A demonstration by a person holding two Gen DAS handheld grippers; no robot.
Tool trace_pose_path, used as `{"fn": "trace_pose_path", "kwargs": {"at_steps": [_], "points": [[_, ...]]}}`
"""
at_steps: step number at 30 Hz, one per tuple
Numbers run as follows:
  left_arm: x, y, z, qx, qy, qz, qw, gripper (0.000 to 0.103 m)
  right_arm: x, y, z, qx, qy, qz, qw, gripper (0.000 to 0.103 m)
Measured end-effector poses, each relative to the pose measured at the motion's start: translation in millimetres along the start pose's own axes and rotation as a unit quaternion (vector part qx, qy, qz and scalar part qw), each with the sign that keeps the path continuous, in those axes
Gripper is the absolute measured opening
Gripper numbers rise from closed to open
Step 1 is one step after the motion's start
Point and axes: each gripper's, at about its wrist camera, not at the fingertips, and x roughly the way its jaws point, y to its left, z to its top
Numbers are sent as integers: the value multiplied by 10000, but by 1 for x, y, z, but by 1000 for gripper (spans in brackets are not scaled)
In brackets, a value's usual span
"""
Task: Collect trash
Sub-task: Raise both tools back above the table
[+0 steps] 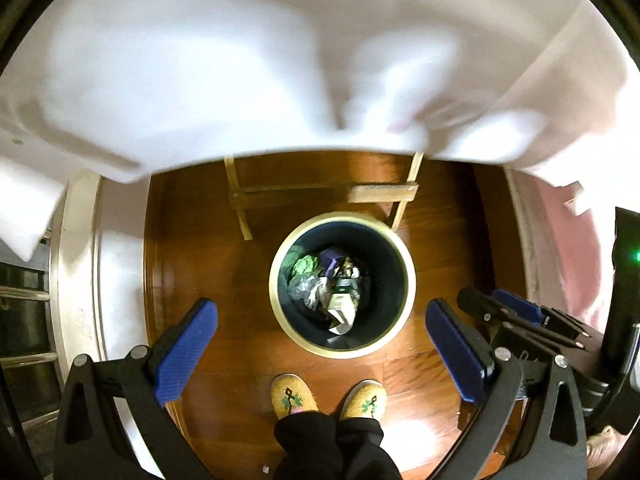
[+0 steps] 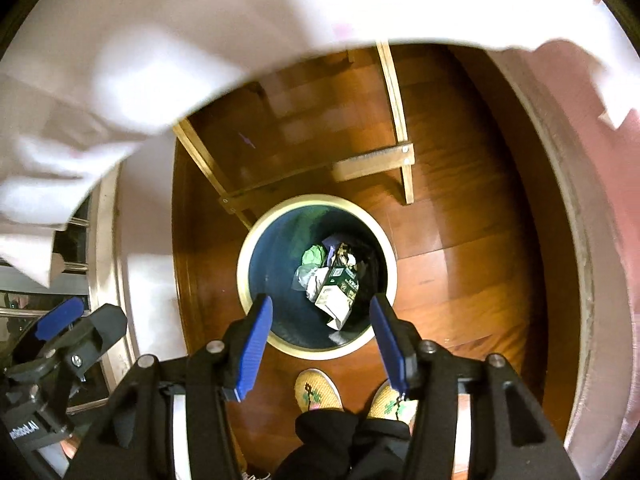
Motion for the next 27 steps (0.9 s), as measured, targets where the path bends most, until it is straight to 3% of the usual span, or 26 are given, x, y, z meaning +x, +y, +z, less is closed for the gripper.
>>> {"fn": "trace_pose_path", "kwargs": {"at_steps": [7,17,23,27], "points": [[-78,-10,14,-91,-274,2,9996,102,-77,21,0,-367,-245,199,9988,51],[-220,-26,37,-145,-954,179,9952,101,-204,56,16,-867,-836,603,9909,51],[-285,-33,47,-167,-1406,338,9893,97,-276,81,37,-1437,-1456,656,9767,51],[-310,-31,57,-244,-1551,304,9871,84,-306,100,52,-1833,-1871,512,9637,51]]}}
